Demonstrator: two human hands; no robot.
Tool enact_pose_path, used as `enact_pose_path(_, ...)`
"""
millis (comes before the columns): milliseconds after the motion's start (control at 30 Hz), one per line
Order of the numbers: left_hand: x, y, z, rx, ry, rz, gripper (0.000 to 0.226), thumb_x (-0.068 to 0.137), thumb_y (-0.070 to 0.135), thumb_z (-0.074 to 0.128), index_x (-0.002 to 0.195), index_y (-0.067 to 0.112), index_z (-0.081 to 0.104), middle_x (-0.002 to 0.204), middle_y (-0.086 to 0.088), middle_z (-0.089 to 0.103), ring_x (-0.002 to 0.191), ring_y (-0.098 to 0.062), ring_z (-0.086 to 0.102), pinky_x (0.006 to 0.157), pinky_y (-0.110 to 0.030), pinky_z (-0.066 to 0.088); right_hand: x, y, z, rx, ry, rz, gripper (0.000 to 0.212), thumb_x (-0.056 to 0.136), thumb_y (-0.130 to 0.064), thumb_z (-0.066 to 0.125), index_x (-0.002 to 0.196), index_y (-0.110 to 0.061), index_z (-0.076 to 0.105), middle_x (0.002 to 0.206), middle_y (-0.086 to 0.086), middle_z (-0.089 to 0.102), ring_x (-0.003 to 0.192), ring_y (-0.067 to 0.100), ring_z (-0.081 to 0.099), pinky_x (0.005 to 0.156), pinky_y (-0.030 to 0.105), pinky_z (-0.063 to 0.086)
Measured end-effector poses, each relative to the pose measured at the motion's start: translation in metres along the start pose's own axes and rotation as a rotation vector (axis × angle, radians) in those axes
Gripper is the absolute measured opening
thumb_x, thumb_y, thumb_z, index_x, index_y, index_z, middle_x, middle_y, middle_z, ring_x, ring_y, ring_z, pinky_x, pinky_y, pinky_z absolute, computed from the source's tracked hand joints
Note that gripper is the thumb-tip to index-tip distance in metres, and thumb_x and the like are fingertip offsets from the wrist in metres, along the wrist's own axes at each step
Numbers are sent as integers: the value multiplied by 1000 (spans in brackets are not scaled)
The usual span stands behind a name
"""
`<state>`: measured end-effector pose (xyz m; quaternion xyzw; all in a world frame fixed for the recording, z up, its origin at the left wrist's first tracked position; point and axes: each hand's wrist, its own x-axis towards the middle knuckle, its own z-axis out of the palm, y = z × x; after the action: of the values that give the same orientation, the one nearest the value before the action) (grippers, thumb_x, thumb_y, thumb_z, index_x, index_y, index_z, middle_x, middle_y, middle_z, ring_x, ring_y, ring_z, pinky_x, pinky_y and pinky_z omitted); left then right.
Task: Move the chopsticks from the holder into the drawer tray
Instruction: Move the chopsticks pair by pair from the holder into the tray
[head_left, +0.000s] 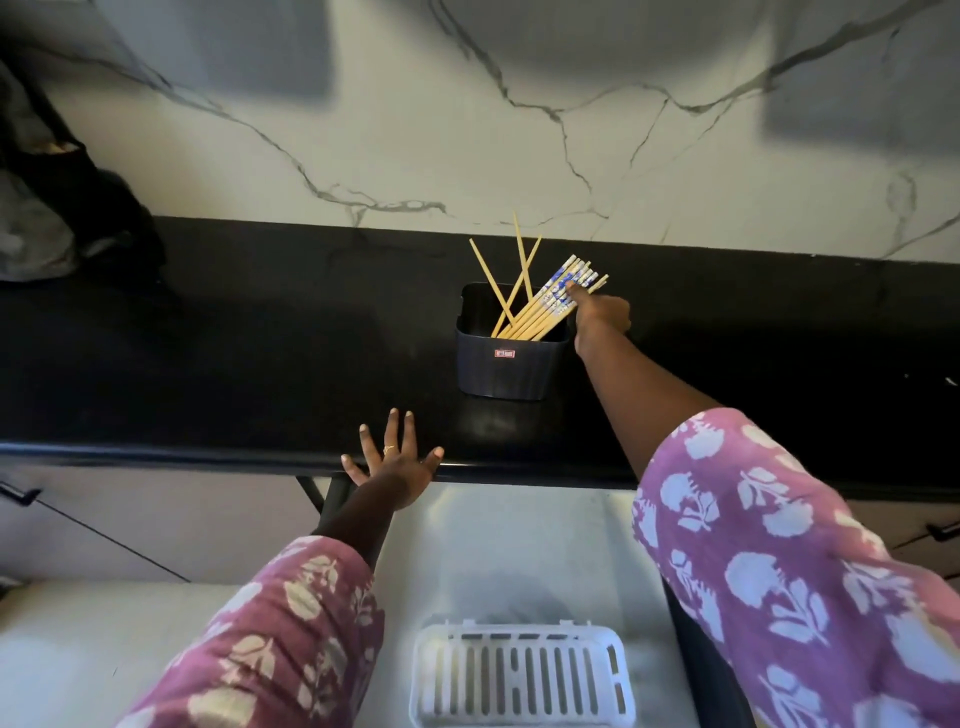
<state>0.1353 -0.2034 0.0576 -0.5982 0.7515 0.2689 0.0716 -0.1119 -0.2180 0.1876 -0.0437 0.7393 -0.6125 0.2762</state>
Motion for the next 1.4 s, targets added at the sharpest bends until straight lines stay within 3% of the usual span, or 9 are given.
enact_pose_path(300,0,2,-2,-25,-16,-7,72,96,58,26,151,32,-12,157,10,-25,144,-30,-28,113,-60,-10,12,-9,8,11,48,1,40,79,-2,69,118,-1,60,117,18,66,99,33,69,82,45,59)
enact_pose_path(467,0,1,-1,-27,-2,2,71,96,58,26,151,32,-11,158,9,-25,144,-29,-28,113,-59,-10,-3,-22,4,-115,178,-125,29,90,1,51,119,3,58,120,20,64,105,33,67,87,38,57)
enact_pose_path(667,0,0,-2,-36,-10,-6,72,95,59,27,151,31,-11,158,8,-23,144,-30,-27,113,-59,-10,-13,-44,-6,-95,186,-203,28,88,-6,63,115,2,62,114,18,68,101,29,69,86,35,58)
enact_pose_path(800,-3,7,-9,-100,15,-73,77,95,57,32,153,24,-7,160,4,-18,147,-30,-19,115,-57,-7,-25,-64,-24,-16,140,-300,21,85,-6,67,102,6,68,84,12,69,78,23,69,78,33,59)
enact_pose_path(900,-11,32,-26,-228,218,-106,79,95,52,37,153,14,2,162,-5,-2,149,-31,-5,117,-57,-4,-34,-83,-43,69,1,-372,16,84,-3,66,68,-3,66,63,5,62,62,21,65,65,34,58)
enact_pose_path(967,-18,57,-47,-269,323,4,72,97,47,38,153,13,7,162,-7,4,149,-30,0,116,-57,-2,-44,-93,-55,119,-150,-407,22,86,-3,64,65,-11,61,66,5,63,60,16,65,58,26,55)
enact_pose_path(1100,-34,112,-95,-395,485,348,55,101,30,39,150,12,23,158,-9,22,148,-28,15,118,-48,8,-64,-100,-72,84,-370,-468,9,90,-4,61,82,-7,63,76,6,67,60,7,69,57,19,58)
enact_pose_path(1200,-57,141,-116,-599,424,562,44,101,24,41,143,12,42,143,-13,49,135,-28,42,112,-39,30,-79,-101,-81,82,-440,-497,13,90,-3,60,79,-8,63,78,8,68,61,8,71,61,21,60)
enact_pose_path(1400,-97,154,-122,-671,393,658,30,95,20,55,120,8,66,114,-13,71,105,-22,64,84,-20,43,-108,-100,-99,36,-537,-527,16,90,-1,59,77,-9,63,77,9,68,57,6,71,68,26,60)
